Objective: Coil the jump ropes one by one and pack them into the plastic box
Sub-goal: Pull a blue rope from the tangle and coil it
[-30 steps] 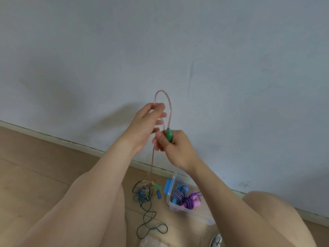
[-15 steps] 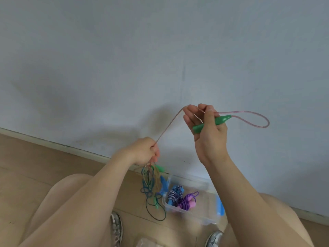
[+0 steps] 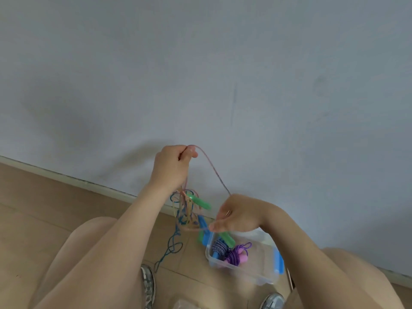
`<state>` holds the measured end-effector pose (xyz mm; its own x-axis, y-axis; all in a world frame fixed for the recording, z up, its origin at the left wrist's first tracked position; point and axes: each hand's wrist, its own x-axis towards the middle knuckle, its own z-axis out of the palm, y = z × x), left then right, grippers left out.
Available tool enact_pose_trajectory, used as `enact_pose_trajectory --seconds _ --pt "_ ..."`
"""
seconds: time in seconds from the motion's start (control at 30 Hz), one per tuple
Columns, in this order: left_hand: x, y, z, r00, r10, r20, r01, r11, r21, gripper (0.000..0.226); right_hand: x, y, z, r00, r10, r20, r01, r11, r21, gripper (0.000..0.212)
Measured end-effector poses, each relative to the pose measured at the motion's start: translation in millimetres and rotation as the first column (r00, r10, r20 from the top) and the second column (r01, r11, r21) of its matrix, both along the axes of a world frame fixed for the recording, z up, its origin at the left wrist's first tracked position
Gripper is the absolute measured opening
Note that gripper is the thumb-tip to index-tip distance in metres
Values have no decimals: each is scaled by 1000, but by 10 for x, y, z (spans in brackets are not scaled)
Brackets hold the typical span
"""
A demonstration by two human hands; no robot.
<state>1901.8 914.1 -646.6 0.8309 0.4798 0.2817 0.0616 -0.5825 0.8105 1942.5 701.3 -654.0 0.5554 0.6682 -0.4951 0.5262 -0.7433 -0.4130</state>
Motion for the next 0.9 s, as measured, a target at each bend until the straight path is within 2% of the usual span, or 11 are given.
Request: enact_pose_trajectory --seconds 0.1,0.2,0.23,0.3,0.37,0.4,0.47,0.57,0.63,0.77,0.9 --pt "-31 -16 49 997 -51 -55 46 995 -86 33 -99 48 57 992 115 -51 -114 993 15 45" --pt "-72 -35 95 974 -148 -170 114 974 -195 24 -138 186 21 1000 -11 22 4 958 287 37" --pt "-86 -43 106 956 -192 -221 145 966 -213 20 -149 248 15 989 -133 63 96 906 412 35" --pt "-105 -57 110 917 -243 -315 185 962 -201 28 -187 352 21 918 -391 64 247 690 680 18" --pt "-122 -75 133 892 -272 -360 205 955 -212 41 -195 422 36 890 -448 -85 327 497 804 38" --pt "-125 -78 148 882 -299 -363 226 947 -230 43 -192 443 37 904 -406 -131 336 490 804 52" --pt "-138 -73 169 864 -344 -367 260 930 -260 40 -203 470 22 943 -322 -86 272 594 757 62" --pt "-150 -30 174 861 -336 -383 254 935 -249 40 -135 494 -45 947 -289 139 122 727 675 34" --pt "-154 26 165 845 -339 -413 262 937 -232 50 -66 497 -65 935 -282 214 75 748 659 16" --pt "-141 106 99 801 -349 -486 340 934 -111 48 -48 520 -30 881 -369 296 6 634 773 19" --pt "-120 202 -96 759 -179 -626 362 915 178 27 -163 556 54 867 -476 144 53 377 925 16"
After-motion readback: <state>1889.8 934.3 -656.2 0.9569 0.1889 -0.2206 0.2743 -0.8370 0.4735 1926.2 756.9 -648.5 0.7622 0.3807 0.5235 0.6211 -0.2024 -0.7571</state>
